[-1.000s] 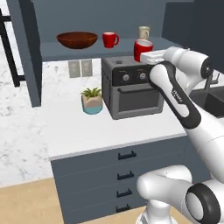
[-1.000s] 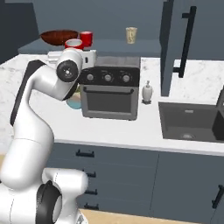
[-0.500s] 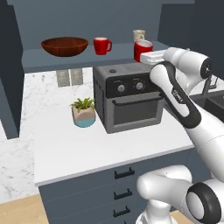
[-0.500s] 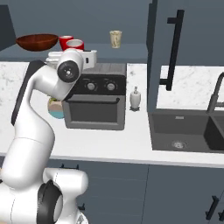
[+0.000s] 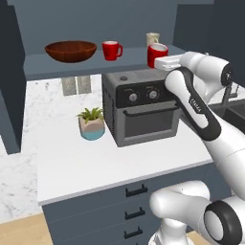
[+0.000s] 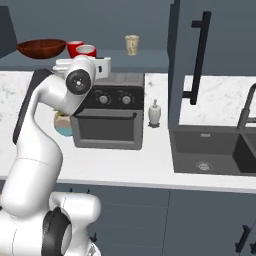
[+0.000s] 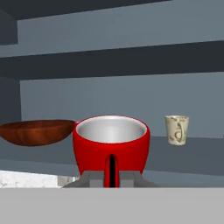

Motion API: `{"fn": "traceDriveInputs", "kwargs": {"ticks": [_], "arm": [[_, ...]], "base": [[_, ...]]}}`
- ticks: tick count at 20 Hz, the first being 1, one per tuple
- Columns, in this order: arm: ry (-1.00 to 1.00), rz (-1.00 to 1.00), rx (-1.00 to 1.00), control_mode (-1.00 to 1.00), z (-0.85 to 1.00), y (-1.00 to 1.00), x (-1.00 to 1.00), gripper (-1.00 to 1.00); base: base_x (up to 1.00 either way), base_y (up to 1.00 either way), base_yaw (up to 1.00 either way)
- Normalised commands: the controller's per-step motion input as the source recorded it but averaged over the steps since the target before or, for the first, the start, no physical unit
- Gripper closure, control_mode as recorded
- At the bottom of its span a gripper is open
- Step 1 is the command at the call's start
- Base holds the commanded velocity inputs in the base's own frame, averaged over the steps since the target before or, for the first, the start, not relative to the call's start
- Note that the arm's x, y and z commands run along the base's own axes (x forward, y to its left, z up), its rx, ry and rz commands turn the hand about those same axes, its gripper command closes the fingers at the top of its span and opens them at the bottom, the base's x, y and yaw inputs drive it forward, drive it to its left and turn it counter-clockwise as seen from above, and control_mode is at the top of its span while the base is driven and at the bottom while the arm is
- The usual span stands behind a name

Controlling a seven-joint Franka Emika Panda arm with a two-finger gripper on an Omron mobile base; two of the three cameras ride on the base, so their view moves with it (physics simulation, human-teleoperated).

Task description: Gather all objects into one cabinet and sort the glasses and bowls to opposite sides.

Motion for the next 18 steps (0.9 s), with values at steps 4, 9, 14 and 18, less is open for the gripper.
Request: {"fn": "traceDriveInputs", "kwargs": {"ticks": [4,9,14,18], "arm": [[0.00,0.00,0.00,1.00,0.00,0.00,0.00,1.00],[0.00,0.00,0.00,1.00,0.00,0.00,0.00,1.00],[0.00,0.00,0.00,-1.00,0.00,0.00,0.00,1.00],[0.00,0.00,0.00,-1.00,0.00,0.00,0.01,1.00]], "base": [[0.74,0.00,-0.03],[0.70,0.00,-0.07],[0.04,0.00,-0.02],[0.00,0.00,0.00]]}}
